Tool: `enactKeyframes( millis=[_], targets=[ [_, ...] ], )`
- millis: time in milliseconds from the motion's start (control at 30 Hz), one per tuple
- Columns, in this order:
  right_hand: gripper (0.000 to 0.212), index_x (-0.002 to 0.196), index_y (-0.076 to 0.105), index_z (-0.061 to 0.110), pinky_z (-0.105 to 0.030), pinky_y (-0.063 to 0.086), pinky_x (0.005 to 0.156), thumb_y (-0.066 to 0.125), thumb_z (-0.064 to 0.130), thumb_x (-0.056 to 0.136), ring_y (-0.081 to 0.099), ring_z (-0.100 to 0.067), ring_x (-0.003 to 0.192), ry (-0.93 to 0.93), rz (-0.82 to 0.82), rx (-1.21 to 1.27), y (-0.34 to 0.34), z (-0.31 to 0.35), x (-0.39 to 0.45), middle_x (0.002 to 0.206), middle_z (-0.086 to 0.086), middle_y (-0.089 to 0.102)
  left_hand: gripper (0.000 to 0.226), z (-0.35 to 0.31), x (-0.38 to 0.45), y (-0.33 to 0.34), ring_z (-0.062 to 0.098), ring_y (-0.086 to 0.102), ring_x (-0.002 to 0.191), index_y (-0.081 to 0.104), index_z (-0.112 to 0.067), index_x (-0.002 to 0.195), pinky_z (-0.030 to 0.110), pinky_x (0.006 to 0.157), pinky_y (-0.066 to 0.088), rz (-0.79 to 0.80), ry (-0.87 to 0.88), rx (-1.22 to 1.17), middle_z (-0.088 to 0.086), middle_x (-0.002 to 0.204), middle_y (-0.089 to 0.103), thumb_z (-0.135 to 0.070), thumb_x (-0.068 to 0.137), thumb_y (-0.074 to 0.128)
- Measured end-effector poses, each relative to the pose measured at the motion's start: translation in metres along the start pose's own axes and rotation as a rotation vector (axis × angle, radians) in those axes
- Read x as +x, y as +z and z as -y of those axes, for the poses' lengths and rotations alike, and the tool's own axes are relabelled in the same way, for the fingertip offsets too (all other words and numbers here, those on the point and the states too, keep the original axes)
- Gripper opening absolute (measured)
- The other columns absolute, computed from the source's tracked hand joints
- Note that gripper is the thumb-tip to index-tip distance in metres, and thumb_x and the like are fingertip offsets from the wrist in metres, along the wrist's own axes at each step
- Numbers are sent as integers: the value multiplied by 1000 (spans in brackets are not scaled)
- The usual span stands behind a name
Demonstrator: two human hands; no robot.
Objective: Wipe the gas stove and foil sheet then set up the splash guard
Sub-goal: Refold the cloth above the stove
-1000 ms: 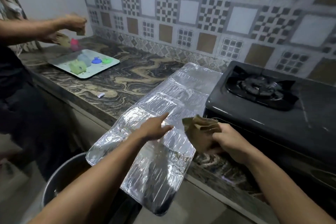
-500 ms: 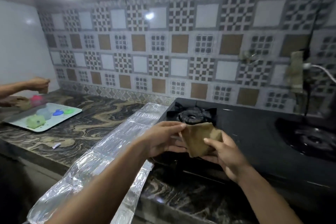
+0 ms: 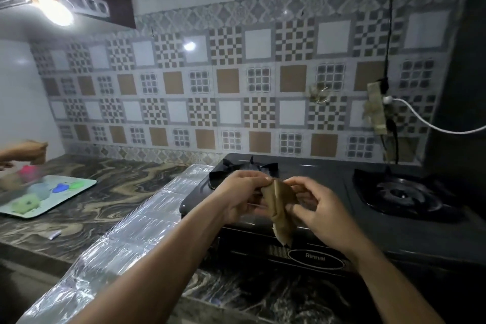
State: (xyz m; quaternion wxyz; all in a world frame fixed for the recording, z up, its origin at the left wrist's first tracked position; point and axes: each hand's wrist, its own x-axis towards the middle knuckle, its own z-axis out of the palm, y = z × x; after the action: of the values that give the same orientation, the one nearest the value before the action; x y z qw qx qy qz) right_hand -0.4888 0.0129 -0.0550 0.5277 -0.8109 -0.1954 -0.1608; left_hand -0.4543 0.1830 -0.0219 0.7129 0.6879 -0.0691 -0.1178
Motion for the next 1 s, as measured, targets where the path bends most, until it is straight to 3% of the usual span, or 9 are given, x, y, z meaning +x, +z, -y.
enactKeyframes(
  millis=[167, 300, 433, 533, 700, 767, 833, 900, 1000],
  targets=[
    [37, 101, 52, 29, -18, 47, 67, 68, 2, 82, 59, -13, 76, 82, -101, 104, -12, -6, -6, 81, -2, 57, 8, -9, 2, 15, 16, 62, 43, 60, -6, 91, 28, 40, 52, -97, 14, -84, 12, 75, 58, -4, 95, 53],
    [26, 89, 58, 19, -14, 46, 60, 58, -6, 83, 55, -12, 75, 180, -162, 302, -26, -1, 0, 81, -5, 59, 9, -15, 3, 18, 18, 63, 45, 58, -5, 102, 30, 42, 54, -107, 21, -14, 14, 75, 60, -5, 97, 50],
    [26, 85, 58, 19, -20, 45, 68, 58, -7, 81, 55, -14, 80, 117, -157, 161, -52, 12, 17, 83, -2, 60, 17, -16, -2, 15, 15, 62, 49, 61, -9, 109, 32, 55, 55, 75, -107, 719, 5, 63, 66, -15, 97, 51],
    [26, 95, 59, 19, -19, 49, 66, 59, -4, 83, 61, -17, 81, 61, -1, 3, -59, 25, 30, 90, -6, 64, 30, -16, 8, 15, 18, 63, 72, 58, -13, 118, 27, 59, 48, 111, 17, 1092, 6, 85, 69, -20, 89, 62],
    [29, 99, 64, 18, -19, 51, 72, 54, -4, 83, 67, -7, 81, -56, 135, -111, -49, 44, 52, 80, 0, 72, 42, -29, 24, 11, 17, 61, 96, 63, -12, 117, 29, 88, 48, 310, 232, 431, 13, 110, 67, 8, 80, 62],
    [30, 97, 64, 20, -13, 49, 73, 53, -5, 83, 67, -2, 80, -77, 133, -129, -49, 47, 60, 79, 0, 74, 33, -31, 38, 4, 27, 53, 97, 64, 1, 110, 41, 89, 38, 372, 220, 426, 22, 106, 62, 4, 77, 62],
    [30, 98, 63, 24, -17, 51, 78, 55, -1, 84, 67, -4, 84, -88, 101, -156, -48, 45, 71, 82, 3, 72, 21, -34, 50, -7, 22, 58, 87, 64, 5, 101, 38, 85, 43, 372, 231, 479, 15, 93, 63, -1, 81, 64],
    [29, 100, 61, 26, -26, 53, 82, 57, 2, 85, 66, -8, 88, -72, 59, -182, -49, 40, 81, 85, 4, 70, 8, -38, 60, -18, 15, 62, 75, 68, -4, 91, 34, 76, 48, 328, 245, 518, 5, 82, 66, -10, 85, 67],
    [27, 98, 56, 28, -34, 53, 84, 59, 5, 84, 63, -14, 91, -44, 33, -238, -48, 32, 103, 87, 2, 66, 8, -47, 78, -33, 19, 64, 79, 71, -13, 86, 41, 82, 50, 275, 284, 522, 4, 82, 69, -21, 87, 68]
  ],
)
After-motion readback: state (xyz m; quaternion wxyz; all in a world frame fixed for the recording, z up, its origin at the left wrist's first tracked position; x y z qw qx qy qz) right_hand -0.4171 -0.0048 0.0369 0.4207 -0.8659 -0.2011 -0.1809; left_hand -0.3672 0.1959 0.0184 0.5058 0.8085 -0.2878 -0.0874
